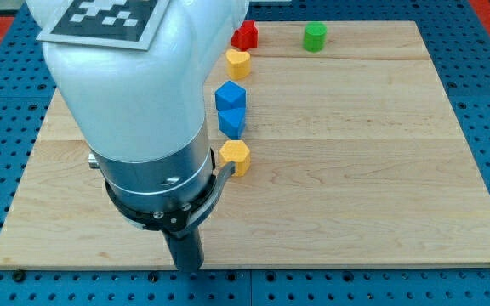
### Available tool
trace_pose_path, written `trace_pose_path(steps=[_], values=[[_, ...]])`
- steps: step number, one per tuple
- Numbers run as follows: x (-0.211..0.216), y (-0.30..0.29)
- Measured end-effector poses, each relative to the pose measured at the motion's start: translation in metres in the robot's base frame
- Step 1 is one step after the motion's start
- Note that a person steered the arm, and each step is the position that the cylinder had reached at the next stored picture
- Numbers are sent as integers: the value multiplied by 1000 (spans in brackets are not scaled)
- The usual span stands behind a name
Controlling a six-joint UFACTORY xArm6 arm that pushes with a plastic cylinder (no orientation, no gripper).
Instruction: Point at the green circle
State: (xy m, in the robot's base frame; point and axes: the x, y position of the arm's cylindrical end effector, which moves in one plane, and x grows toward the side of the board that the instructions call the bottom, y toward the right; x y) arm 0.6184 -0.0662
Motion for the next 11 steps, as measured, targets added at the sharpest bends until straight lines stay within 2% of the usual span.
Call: trace_pose_path(steps=[11], values=[[0, -12]])
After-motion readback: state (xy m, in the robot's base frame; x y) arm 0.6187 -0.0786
